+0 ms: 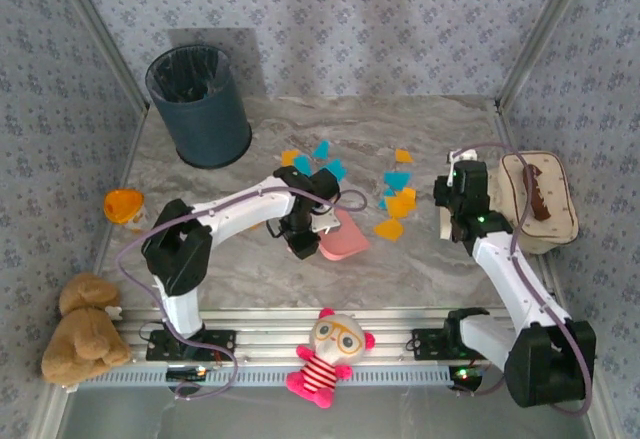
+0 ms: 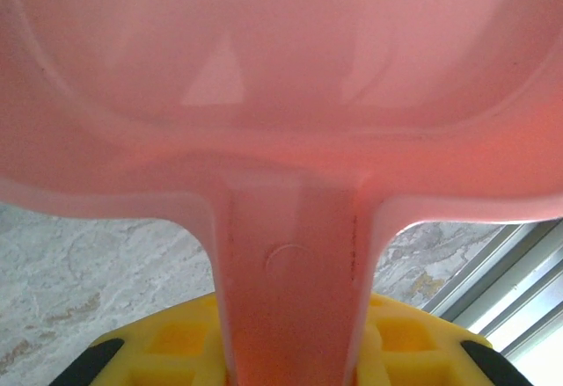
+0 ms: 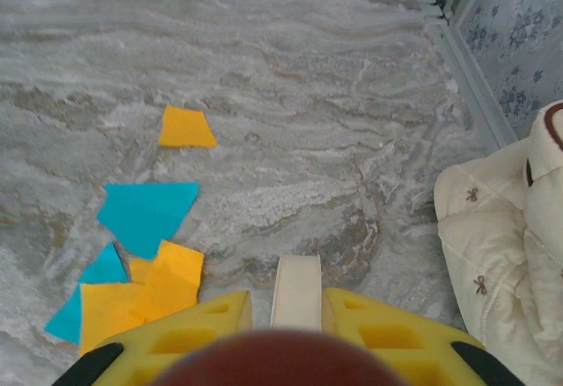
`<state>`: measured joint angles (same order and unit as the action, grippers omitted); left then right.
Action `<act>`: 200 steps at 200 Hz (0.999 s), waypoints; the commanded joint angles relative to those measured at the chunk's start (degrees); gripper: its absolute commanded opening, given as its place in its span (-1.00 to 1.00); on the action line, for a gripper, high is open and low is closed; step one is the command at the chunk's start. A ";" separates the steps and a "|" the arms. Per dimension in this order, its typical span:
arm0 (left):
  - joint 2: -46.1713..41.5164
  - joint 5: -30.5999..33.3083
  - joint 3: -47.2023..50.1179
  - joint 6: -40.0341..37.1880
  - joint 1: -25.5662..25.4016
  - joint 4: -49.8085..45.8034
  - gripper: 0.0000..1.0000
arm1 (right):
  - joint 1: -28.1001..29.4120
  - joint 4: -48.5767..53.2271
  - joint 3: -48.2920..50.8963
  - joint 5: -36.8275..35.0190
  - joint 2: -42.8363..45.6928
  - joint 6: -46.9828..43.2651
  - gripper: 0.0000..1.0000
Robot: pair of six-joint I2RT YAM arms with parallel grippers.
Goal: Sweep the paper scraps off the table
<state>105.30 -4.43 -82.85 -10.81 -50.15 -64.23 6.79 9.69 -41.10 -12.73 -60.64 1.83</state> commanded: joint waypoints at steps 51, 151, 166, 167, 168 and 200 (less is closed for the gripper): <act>6.62 0.80 -7.23 -3.25 -2.40 -5.55 -1.00 | 2.35 -3.64 -3.91 -0.52 -6.35 -5.69 -1.00; 9.99 0.92 -7.83 -4.48 -2.91 -6.53 -1.00 | 7.12 -4.39 -4.73 1.67 -10.95 -6.82 -1.00; 10.51 0.79 -8.11 -4.74 -2.94 -6.48 -1.00 | 7.62 -4.52 -4.52 2.70 -11.16 -6.60 -1.00; 10.53 0.76 -8.16 -4.74 -2.94 -6.55 -1.00 | 7.62 -4.51 -4.52 2.75 -11.16 -6.54 -1.00; 10.54 0.75 -8.18 -4.79 -2.94 -6.58 -1.00 | 7.62 -4.55 -4.56 2.86 -11.16 -6.51 -1.00; 12.01 -0.09 -9.74 -5.01 -2.96 -6.71 -1.00 | 9.00 -4.62 -4.20 4.26 -11.16 -5.13 -1.00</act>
<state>115.66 -3.20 -90.52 -14.35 -52.58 -68.82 14.59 4.47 -44.95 -10.96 -71.33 -4.36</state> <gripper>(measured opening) 0.251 0.253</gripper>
